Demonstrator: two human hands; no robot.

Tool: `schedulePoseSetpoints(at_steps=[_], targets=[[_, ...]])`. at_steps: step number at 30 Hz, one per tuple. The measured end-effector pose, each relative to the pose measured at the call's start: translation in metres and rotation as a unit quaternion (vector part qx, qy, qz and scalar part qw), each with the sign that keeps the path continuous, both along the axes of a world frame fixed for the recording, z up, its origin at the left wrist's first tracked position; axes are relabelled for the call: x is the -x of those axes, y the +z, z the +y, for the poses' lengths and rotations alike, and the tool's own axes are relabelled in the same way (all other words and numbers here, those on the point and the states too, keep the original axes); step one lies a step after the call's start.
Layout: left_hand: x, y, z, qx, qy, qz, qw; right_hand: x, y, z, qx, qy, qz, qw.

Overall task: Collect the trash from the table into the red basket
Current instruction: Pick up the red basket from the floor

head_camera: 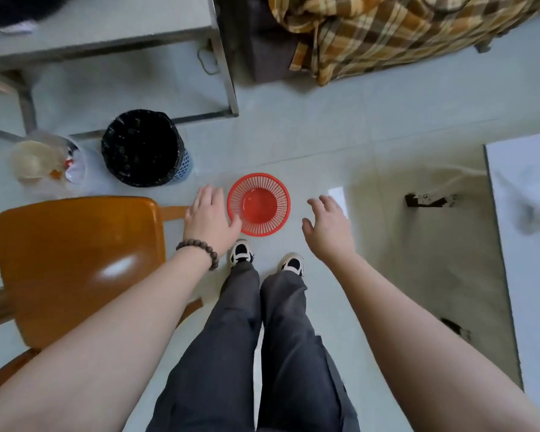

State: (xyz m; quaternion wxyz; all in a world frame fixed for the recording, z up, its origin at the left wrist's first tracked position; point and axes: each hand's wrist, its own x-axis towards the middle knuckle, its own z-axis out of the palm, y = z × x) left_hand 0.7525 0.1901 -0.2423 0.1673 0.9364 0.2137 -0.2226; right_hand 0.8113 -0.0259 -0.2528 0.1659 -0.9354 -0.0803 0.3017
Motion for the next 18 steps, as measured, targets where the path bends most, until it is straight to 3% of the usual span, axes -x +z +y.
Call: schedulePoseSetpoints(at_steps=[6,12,18], targets=[[-0.008,-0.148,0.009,0.037,0.075,0.040,0.996,-0.005,-0.142,0.013,0.021,-0.003,0.066,0.998],[-0.011,-0.299,0.017,0.076,0.186,0.095,0.975,-0.012,-0.283,0.023,-0.006,-0.085,0.092,0.992],[-0.013,-0.376,0.017,0.167,0.265,0.095,0.945,-0.020,-0.373,0.022,-0.020,-0.185,0.180,0.966]])
